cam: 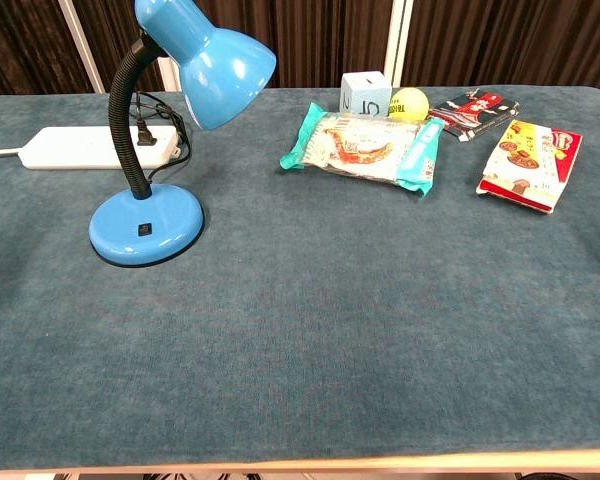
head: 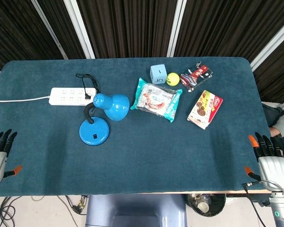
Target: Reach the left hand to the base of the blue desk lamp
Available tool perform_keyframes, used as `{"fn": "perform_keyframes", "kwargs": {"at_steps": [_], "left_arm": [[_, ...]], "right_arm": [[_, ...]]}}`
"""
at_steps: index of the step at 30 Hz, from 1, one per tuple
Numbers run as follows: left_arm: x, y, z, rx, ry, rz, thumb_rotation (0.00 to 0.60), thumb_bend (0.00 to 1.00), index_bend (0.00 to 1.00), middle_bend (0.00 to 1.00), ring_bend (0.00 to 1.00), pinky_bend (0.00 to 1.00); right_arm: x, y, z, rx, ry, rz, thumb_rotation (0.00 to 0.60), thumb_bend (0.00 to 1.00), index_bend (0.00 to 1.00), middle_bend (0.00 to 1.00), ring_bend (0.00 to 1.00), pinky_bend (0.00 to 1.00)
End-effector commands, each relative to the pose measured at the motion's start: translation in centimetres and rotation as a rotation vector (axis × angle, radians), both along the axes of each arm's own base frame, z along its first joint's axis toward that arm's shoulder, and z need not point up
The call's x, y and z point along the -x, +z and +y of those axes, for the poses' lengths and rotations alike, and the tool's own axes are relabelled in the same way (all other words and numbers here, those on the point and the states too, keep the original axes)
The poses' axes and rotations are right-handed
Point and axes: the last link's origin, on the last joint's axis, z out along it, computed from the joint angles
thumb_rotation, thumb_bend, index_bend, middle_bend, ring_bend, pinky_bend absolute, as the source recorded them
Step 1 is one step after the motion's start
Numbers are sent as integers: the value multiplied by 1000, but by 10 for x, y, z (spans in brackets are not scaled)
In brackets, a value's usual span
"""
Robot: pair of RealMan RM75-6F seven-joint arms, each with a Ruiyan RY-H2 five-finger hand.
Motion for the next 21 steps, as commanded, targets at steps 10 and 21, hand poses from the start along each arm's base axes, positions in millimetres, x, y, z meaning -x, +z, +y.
{"fn": "perform_keyframes", "kwargs": {"at_steps": [10, 21], "left_arm": [[3, 1, -1, 3, 16, 6, 600, 47, 0, 0, 0, 0], [3, 0, 3, 27, 43, -9, 600, 47, 0, 0, 0, 0]], "right_arm": [[-1, -3, -1, -23, -18, -24, 600, 236, 0, 0, 0, 0], [0, -5, -2, -28, -39, -25, 600, 236, 0, 0, 0, 0]]}}
